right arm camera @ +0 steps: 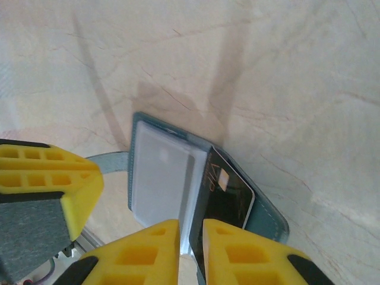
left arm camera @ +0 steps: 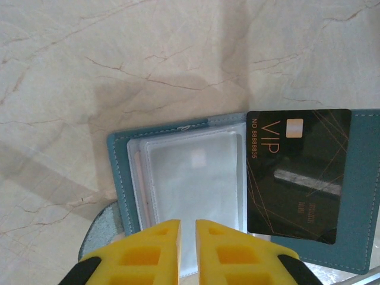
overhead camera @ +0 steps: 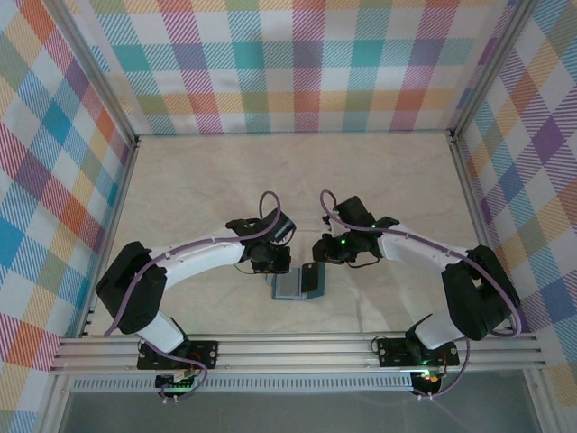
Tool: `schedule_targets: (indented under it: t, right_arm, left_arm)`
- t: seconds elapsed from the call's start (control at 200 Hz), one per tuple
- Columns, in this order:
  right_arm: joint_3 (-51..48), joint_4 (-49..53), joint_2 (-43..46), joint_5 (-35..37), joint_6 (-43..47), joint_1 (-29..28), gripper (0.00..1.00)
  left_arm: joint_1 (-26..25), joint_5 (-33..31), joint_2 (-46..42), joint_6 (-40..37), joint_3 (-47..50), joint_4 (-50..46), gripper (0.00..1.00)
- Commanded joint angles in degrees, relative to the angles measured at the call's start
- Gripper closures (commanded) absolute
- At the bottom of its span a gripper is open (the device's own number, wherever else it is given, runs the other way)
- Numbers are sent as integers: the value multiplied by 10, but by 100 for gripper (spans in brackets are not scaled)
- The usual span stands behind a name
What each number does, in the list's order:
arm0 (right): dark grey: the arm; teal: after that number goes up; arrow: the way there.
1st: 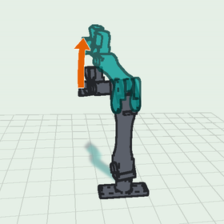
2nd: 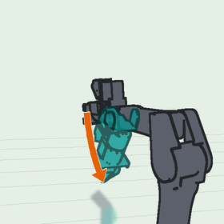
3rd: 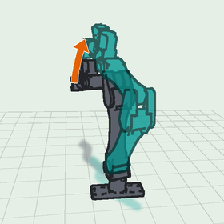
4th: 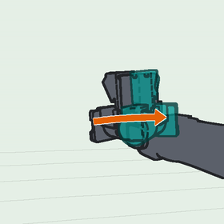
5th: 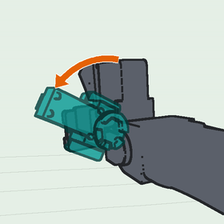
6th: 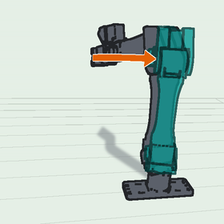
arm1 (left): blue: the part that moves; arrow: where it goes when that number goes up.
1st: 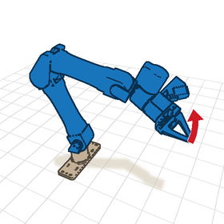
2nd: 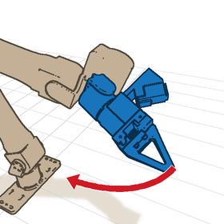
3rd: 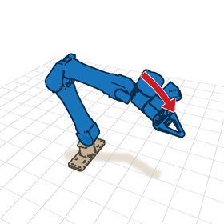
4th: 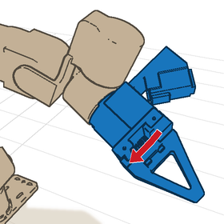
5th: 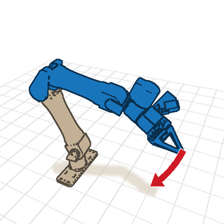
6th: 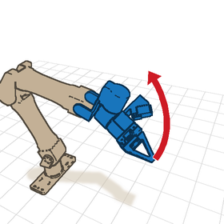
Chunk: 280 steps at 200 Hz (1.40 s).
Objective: Take the credit cards out of the card holder
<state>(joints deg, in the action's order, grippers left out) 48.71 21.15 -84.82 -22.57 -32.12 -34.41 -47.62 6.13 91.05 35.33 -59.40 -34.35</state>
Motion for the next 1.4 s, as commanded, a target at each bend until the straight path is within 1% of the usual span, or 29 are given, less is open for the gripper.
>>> schedule_targets:
  t: [0.0, 0.22, 0.455, 0.625, 0.72, 1.21, 1.395]
  right_arm:
    - [-6, 28, -7, -10, -24, 3, 79]
    - [-13, 30, -30, -8, -32, 3, 74]
    - [-13, 29, -54, -6, -38, 2, 69]
    - [-13, 39, -63, 11, -40, 2, 65]
    - [-16, 42, -64, 16, -41, 2, 64]
    - [-24, -2, -96, -13, -66, -7, 60]
    - [-29, -29, -95, -37, -79, -9, 60]
  left_arm:
    - [-4, 13, 21, 1, 0, -3, 86]
    - [-4, 22, 55, -2, 2, 7, 86]
    - [-4, 23, 63, -1, 8, 13, 86]
    - [-4, 22, 69, -1, 9, 14, 87]
    - [-4, 24, 72, 0, 10, 15, 87]
    - [-4, 33, 84, 0, 9, 20, 87]
    - [-5, 34, 86, 0, 10, 22, 87]
